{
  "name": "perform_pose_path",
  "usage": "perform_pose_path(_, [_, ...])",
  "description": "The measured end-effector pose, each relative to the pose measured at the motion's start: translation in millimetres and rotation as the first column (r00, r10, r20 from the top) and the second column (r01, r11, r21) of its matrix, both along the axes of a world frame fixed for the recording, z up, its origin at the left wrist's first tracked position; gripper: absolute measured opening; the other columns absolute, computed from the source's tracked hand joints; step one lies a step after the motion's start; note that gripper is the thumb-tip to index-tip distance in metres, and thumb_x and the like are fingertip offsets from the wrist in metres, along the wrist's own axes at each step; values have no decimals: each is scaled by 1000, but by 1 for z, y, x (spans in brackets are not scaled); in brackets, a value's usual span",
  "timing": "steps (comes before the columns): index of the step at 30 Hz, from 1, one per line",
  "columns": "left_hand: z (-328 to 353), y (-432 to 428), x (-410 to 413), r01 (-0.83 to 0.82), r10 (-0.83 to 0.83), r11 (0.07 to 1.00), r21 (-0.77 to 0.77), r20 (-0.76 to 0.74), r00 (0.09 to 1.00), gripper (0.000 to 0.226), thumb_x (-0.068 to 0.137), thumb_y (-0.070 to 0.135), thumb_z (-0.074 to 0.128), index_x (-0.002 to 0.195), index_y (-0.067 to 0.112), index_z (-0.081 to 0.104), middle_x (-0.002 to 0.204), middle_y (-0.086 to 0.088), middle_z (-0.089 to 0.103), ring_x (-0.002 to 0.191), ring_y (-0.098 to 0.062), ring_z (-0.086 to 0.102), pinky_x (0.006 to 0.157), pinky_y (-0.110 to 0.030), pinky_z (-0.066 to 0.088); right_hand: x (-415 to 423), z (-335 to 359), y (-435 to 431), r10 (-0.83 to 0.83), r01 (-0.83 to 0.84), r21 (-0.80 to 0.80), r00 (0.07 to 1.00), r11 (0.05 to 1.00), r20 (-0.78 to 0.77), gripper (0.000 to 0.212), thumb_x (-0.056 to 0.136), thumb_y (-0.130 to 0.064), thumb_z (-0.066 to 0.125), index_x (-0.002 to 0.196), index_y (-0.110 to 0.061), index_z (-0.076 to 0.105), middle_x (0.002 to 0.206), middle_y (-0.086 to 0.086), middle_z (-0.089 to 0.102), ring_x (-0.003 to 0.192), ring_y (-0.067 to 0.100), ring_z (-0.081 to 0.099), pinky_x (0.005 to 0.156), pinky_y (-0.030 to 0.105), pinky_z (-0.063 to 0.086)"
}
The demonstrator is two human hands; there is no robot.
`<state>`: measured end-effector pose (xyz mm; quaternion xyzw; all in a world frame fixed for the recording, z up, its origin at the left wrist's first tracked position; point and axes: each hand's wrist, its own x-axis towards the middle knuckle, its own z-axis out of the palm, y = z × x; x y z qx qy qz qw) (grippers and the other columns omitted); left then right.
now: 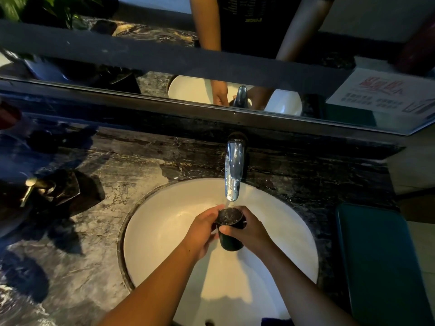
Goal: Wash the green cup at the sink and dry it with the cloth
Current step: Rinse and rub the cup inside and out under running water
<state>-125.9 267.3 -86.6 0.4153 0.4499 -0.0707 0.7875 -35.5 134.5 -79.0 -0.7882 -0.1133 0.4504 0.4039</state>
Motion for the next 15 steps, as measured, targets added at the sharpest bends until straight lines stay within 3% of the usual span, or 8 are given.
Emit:
perform_pose_path(3, [-6, -6, -6, -72, 71, 987, -145, -12, 997, 37, 109, 28, 37, 117, 12, 70, 94, -3, 79, 79, -11, 73, 59, -25, 56, 3, 1, -4, 3, -5, -37, 998, 999, -61, 65, 55, -67, 77, 111, -38, 60, 115, -14, 69, 109, 9, 64, 83, 26, 51])
perform_pose_path(5, [-6, -10, -11, -139, 135, 959, -247, -35, 990, 44, 109, 36, 35, 118, 9, 69, 84, -3, 79, 71, -12, 75, 58, -28, 58, 4, 0, -5, 4, -12, -72, 995, 997, -102, 74, 54, -71, 75, 116, -34, 59, 120, -7, 68, 113, 15, 63, 95, 36, 54])
perform_pose_path(7, [-7, -12, -14, -184, 178, 929, -322, -48, 983, 55, 107, 45, 32, 121, 7, 69, 91, -8, 79, 76, -18, 75, 64, -32, 59, 4, -2, -6, 7, -19, -101, 993, 995, -116, 81, 54, -73, 74, 121, -30, 59, 124, -3, 66, 117, 19, 62, 103, 43, 53])
perform_pose_path(10, [-9, -12, -17, -200, 200, 895, -399, -42, 979, 73, 103, 58, 28, 127, 0, 67, 97, -16, 66, 82, -26, 65, 69, -37, 58, 4, -4, -7, 5, -23, -139, 991, 990, -131, 76, 61, -70, 75, 121, -26, 57, 123, 1, 65, 115, 22, 63, 102, 47, 55])
perform_pose_path(15, [-8, -12, -20, -181, 193, 879, -442, -19, 981, 79, 102, 61, 25, 122, -1, 69, 103, -23, 75, 87, -31, 76, 72, -40, 62, 10, 0, -7, 55, -75, -172, 991, 982, -121, 82, 52, -83, 67, 111, -27, 56, 118, -1, 65, 108, 16, 63, 87, 36, 56])
